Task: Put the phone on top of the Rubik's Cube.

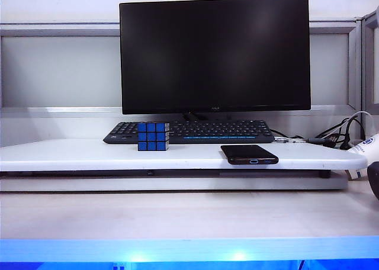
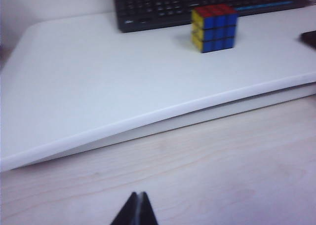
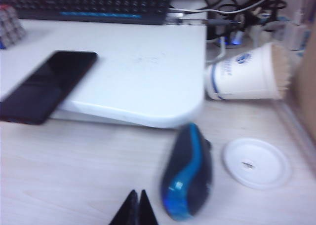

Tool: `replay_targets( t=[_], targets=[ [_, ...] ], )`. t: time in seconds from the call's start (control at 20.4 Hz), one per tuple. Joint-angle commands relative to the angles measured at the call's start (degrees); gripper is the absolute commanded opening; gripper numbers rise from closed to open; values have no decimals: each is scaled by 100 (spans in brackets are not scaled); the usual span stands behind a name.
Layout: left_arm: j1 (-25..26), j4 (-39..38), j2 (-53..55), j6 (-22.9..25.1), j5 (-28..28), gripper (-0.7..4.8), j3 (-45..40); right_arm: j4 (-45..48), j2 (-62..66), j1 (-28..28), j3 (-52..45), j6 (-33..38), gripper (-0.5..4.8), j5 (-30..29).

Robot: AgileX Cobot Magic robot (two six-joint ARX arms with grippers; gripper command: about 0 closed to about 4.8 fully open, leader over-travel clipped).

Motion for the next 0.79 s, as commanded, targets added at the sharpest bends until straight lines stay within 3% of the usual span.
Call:
replay_targets(
  t=[0.05, 0.25, 0.39, 0.44, 0.59, 0.64, 0.79],
  targets=[
    [2, -195, 4, -166, 599, -6, 26, 363, -20, 0, 13, 750, -8, -160],
    [2, -492, 4, -356, 1650, -6, 103, 542, -20, 2, 15, 1419, -7, -651],
    [2, -651, 4, -439, 2035, -5, 140, 614, -20, 2, 50, 1799, 6, -1121],
    [2, -662, 4, -450, 2074, -5, 142, 584, -20, 4, 81, 1904, 26, -1204],
    [2, -678, 4, -463, 2260, -5, 144, 295, -20, 4, 229, 2879, 192, -1473],
    [2, -678, 4, -494, 2258, -6, 144, 299, -20, 7, 229, 3257, 195, -1727],
    [2, -678, 4, -516, 2389, -6, 144, 341, -20, 4, 229, 4072, 281, -2033]
  ],
)
